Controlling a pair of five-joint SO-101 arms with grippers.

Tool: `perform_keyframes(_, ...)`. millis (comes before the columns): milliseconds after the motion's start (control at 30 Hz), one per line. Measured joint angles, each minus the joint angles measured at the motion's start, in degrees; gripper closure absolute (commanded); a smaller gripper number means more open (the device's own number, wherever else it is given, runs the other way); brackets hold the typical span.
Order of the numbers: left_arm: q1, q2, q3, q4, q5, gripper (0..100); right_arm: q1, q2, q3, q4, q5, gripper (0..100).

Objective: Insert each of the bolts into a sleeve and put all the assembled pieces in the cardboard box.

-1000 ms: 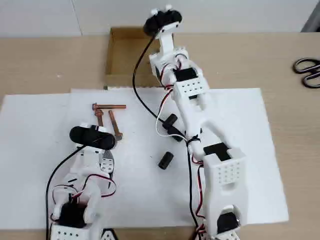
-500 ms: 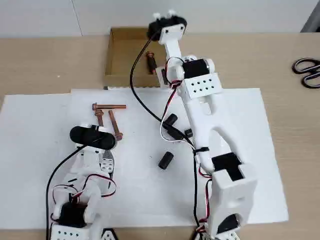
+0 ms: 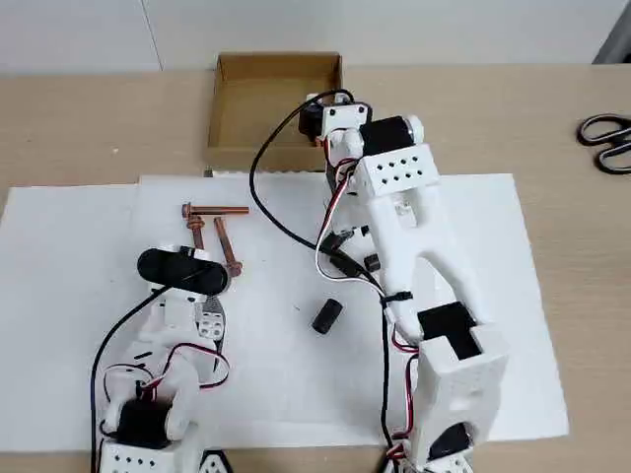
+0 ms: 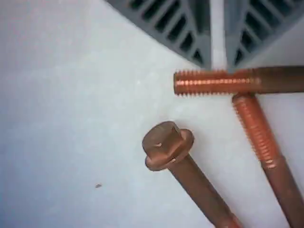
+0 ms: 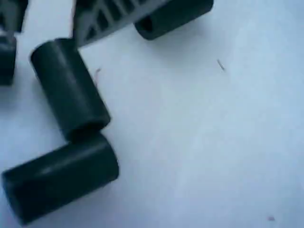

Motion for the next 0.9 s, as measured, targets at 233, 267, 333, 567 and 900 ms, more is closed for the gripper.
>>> perform_keyframes(233, 0.00, 0.00, 0.00, 0.00, 0.00, 99, -1.93, 0.00, 5.10, 0.09, 0.00, 93.0)
perform_keyframes(267, 0.00, 0.00, 0.00, 0.00, 0.00, 99, -2.11, 0.00, 5.27, 0.09, 0.35, 93.0)
perform_keyframes(333, 0.00, 0.00, 0.00, 0.00, 0.00, 99, -2.29, 0.00, 5.45, 0.09, 2.90, 93.0)
perform_keyframes(567, 0.00, 0.00, 0.00, 0.00, 0.00, 99, -2.46, -0.09, 7.38, 0.09, 21.19, 93.0)
perform_keyframes(900, 0.00, 0.00, 0.00, 0.00, 0.00, 99, -2.46, -0.09, 7.74, -0.09, 30.07, 86.1)
